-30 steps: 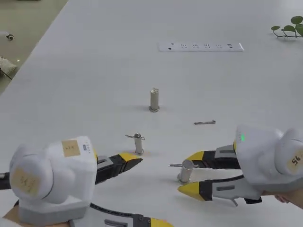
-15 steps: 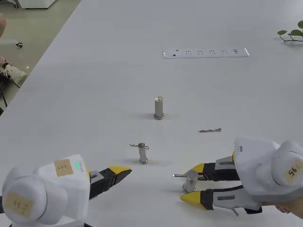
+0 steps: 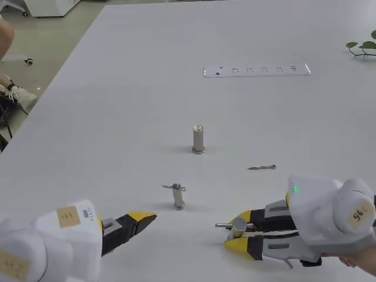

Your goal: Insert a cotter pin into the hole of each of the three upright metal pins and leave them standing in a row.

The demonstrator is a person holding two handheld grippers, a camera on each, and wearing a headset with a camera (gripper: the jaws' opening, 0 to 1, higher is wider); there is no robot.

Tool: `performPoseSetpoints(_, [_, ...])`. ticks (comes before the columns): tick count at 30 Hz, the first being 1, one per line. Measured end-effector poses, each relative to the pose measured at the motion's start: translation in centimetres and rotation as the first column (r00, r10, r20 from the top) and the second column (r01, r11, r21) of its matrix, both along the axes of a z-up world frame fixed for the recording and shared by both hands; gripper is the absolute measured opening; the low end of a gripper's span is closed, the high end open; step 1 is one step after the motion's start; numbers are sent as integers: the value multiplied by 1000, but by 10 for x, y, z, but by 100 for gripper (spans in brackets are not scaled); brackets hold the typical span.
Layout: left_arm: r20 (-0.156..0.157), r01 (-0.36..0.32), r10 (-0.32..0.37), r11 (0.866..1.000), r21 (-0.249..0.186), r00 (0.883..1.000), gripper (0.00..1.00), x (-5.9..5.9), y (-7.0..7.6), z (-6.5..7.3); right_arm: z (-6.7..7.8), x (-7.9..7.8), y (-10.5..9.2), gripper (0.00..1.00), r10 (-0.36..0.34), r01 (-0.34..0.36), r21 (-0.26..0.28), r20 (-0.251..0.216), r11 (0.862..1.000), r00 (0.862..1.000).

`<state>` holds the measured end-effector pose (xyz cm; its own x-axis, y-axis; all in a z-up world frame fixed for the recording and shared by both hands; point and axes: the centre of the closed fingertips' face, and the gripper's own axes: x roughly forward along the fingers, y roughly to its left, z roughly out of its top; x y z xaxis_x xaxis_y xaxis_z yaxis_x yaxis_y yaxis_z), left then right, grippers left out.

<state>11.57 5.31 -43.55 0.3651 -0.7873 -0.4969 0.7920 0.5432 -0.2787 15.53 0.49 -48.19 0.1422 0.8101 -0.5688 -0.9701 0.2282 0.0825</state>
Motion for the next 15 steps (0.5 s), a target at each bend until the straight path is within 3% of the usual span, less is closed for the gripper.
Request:
performPoseSetpoints(7, [16,4,-4,1000,1,1000,98,2,-1,2,1,0,1,9,20,-19,-9,53,1000,998])
performPoseSetpoints(15, [31,-4,4,1000,12,1000,98,4,3,6,3,1,3,8,22,-22,7,43,1000,999])
